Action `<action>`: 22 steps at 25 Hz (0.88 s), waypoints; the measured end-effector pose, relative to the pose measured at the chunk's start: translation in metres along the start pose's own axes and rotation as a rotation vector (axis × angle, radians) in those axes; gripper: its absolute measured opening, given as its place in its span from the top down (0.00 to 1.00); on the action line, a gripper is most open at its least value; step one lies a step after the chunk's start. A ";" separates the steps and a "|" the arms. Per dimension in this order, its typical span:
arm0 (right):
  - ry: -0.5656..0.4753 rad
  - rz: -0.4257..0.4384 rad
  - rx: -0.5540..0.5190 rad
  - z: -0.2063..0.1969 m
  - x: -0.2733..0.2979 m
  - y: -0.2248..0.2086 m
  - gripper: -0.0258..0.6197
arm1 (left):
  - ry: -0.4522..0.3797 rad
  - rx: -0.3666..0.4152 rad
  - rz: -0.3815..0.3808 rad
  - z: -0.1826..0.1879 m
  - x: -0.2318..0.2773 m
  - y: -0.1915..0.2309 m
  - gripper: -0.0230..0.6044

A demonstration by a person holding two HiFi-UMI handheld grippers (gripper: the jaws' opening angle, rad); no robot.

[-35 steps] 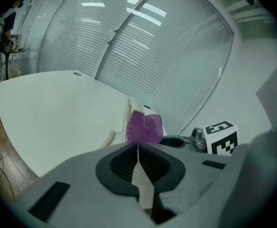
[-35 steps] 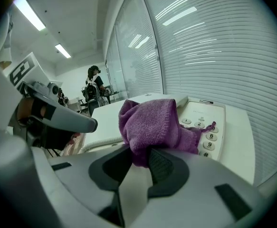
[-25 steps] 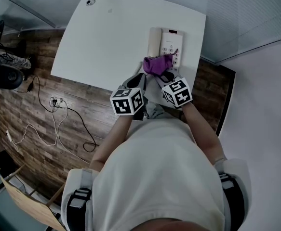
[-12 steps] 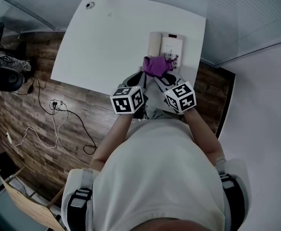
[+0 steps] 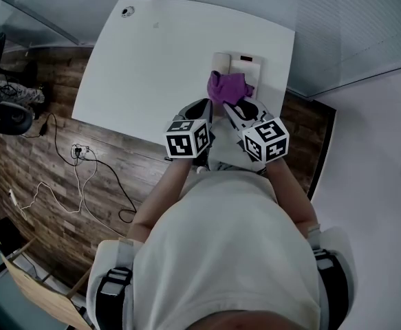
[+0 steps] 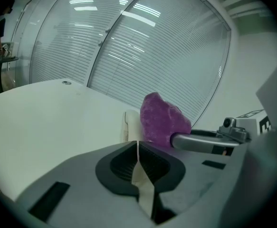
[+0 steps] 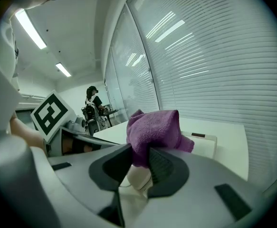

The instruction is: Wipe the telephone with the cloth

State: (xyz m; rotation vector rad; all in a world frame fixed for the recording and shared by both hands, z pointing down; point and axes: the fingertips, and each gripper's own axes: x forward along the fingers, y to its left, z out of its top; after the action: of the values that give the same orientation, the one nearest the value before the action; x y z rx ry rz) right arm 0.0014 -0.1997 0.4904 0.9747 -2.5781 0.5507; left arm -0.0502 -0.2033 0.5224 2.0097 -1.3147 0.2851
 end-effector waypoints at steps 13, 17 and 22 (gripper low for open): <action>-0.044 -0.065 0.053 0.007 0.002 -0.035 0.80 | 0.017 0.036 0.033 0.019 0.037 -0.001 0.75; -0.048 -0.083 0.067 0.007 0.000 -0.045 0.80 | 0.025 0.061 0.069 0.021 0.048 0.001 0.64; -0.050 -0.096 0.071 0.006 0.002 -0.052 0.80 | 0.033 0.093 0.109 0.024 0.065 0.005 0.60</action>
State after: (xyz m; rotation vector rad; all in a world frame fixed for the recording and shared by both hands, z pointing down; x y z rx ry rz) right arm 0.0345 -0.2401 0.4985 1.1438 -2.5547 0.6032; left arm -0.0296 -0.2663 0.5419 2.0041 -1.4153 0.4359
